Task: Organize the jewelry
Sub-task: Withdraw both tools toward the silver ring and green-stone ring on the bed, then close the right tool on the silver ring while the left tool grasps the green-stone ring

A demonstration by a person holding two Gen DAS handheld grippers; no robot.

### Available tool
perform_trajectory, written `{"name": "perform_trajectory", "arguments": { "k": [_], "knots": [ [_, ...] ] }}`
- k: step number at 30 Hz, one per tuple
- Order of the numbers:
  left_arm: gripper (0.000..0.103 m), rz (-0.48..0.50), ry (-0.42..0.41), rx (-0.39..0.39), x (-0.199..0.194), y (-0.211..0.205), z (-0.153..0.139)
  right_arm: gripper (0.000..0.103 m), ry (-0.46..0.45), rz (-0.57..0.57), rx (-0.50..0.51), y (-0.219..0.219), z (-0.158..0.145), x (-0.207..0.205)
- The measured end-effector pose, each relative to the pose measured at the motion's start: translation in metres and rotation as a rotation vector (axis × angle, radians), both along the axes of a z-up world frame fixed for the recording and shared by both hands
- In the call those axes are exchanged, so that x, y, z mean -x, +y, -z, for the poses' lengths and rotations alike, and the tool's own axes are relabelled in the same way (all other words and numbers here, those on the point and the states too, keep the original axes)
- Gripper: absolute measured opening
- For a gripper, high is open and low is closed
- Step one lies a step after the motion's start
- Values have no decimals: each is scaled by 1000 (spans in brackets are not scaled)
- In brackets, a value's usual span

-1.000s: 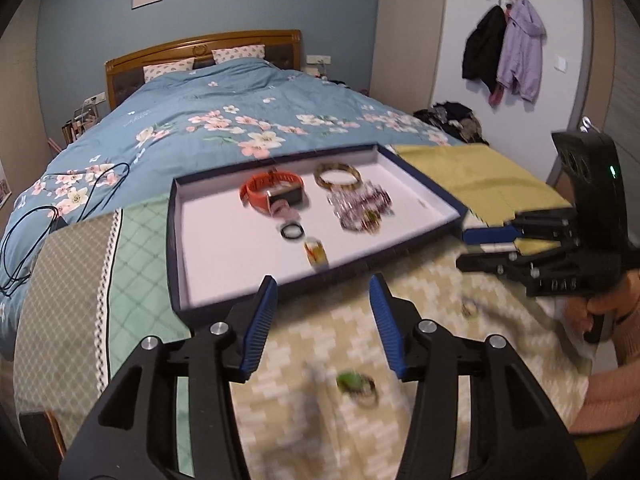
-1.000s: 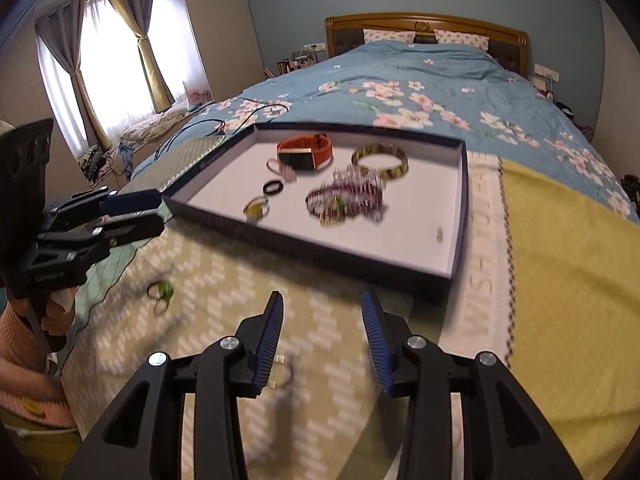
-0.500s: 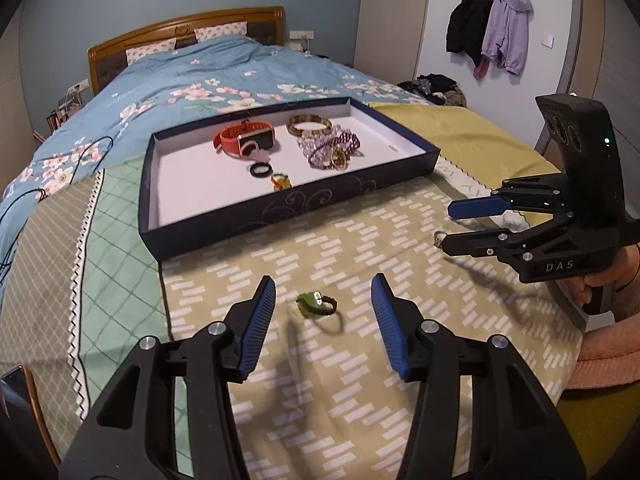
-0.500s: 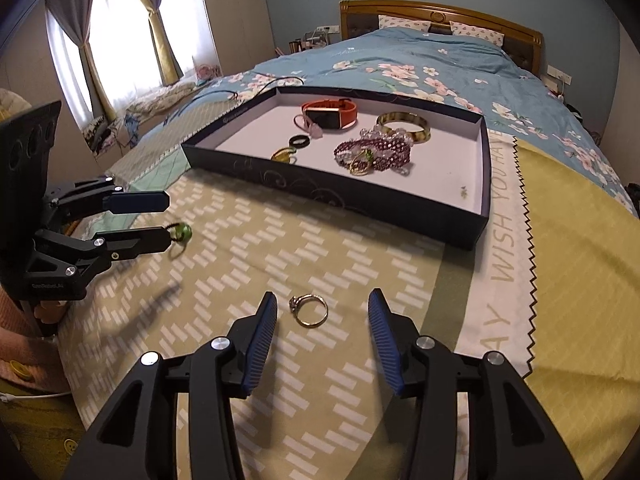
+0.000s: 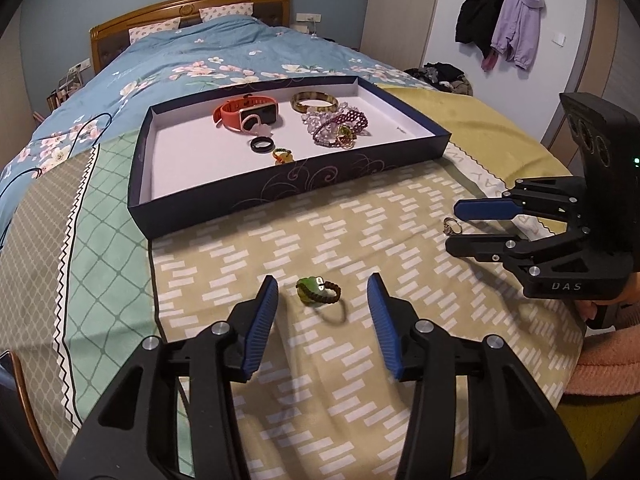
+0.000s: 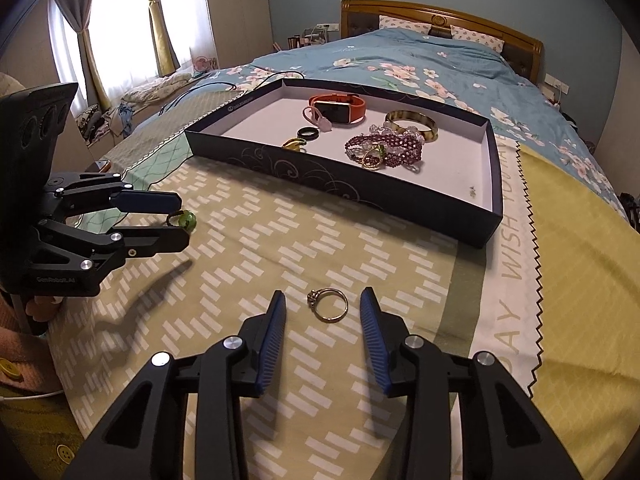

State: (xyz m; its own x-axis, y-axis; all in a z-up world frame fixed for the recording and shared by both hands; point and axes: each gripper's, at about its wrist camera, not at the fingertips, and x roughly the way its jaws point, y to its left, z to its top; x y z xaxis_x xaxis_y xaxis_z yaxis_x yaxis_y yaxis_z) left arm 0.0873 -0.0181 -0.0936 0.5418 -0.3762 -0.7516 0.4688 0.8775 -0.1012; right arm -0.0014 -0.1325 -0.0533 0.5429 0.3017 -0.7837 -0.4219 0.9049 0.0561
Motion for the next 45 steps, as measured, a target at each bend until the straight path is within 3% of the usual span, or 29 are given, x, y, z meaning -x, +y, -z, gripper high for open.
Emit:
{"name": "perform_trajectory", "arguments": {
  "k": [5,19,45],
  "knots": [
    [38,-11,22,0,-3,-2,3,19,2,-2,-14,1,-1,-1],
    [24,-24,27,-1,-5,-1,5,18,-3,18,-50,-2,-3,-2],
    [23,-50,25,27,-3,4,2,18,-53,38,-107,-4,-15,-6]
  ]
}}
